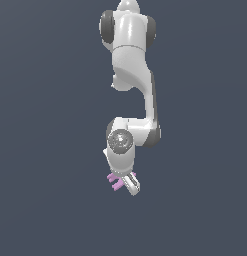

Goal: Pick up the object and move it to a goal position.

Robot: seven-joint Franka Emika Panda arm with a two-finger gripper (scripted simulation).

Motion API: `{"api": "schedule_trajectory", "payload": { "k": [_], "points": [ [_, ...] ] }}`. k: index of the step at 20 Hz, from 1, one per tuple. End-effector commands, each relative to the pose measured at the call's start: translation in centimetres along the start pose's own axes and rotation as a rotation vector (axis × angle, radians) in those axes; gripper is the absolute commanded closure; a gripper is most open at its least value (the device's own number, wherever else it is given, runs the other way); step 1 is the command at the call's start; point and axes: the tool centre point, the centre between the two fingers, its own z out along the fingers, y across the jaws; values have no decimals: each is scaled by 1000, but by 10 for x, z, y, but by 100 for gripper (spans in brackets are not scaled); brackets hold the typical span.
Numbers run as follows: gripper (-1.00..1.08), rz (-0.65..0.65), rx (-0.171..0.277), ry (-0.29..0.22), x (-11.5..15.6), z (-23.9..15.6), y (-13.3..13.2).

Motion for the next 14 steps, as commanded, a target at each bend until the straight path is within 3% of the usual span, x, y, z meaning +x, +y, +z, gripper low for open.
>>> {"api": "schedule_trajectory", "payload": {
  "k": [1, 5, 6, 14],
  "points": [
    [-92, 1, 1, 1, 0, 7, -1],
    [-92, 1, 1, 1, 1, 6, -1],
    [108, 1, 1, 1, 1, 6, -1],
    [108, 1, 1, 1, 1, 6, -1]
  ]
}}
